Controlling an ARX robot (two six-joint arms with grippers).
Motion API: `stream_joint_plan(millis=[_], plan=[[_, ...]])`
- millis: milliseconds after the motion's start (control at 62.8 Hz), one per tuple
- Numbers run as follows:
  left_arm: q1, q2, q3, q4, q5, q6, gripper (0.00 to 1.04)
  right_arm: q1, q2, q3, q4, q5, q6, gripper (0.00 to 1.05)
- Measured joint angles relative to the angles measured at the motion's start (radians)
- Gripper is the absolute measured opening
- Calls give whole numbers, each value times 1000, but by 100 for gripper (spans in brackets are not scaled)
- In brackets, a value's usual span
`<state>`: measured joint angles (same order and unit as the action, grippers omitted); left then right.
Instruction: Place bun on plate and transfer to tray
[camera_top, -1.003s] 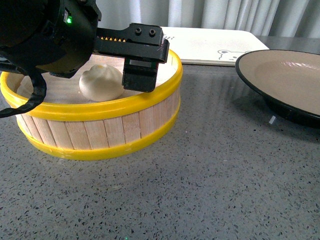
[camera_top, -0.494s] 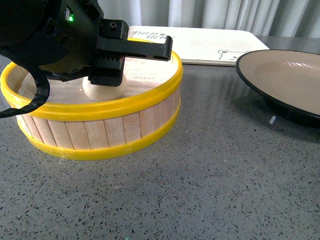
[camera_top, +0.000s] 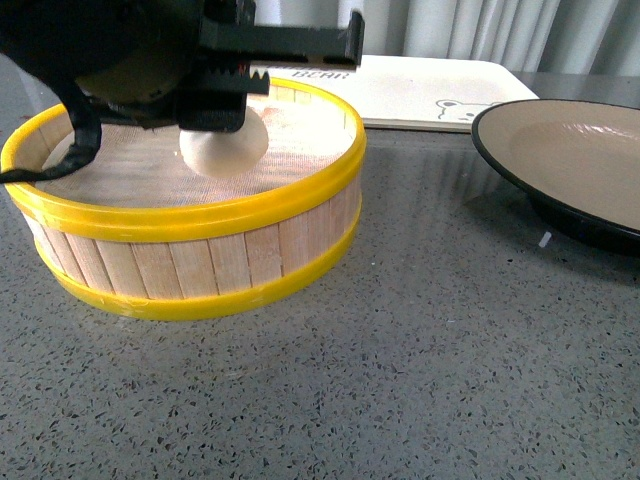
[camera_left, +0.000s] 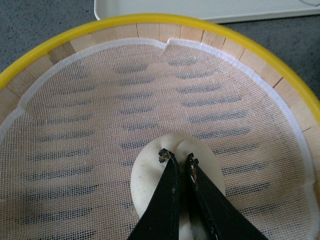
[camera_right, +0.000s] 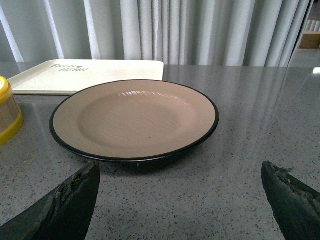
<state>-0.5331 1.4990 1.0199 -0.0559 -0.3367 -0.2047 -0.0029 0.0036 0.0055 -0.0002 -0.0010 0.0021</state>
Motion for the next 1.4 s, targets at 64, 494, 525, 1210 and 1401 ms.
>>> stream_joint_plan(millis=[64,494,525,1210,1401], plan=[[0,-5,26,-11,3,0,4,0,0,0,0,0,0,96],[-115,149,457,-5,62,74,4,0,0,0,0,0,0,96],[-132,175,500,-5,74,91,4,0,0,0,0,0,0,96],[-340,615,836,-32,200,236,4,0,0,0,0,0,0,96],[-340,621,814,-51,180,290,4,0,0,0,0,0,0,96]])
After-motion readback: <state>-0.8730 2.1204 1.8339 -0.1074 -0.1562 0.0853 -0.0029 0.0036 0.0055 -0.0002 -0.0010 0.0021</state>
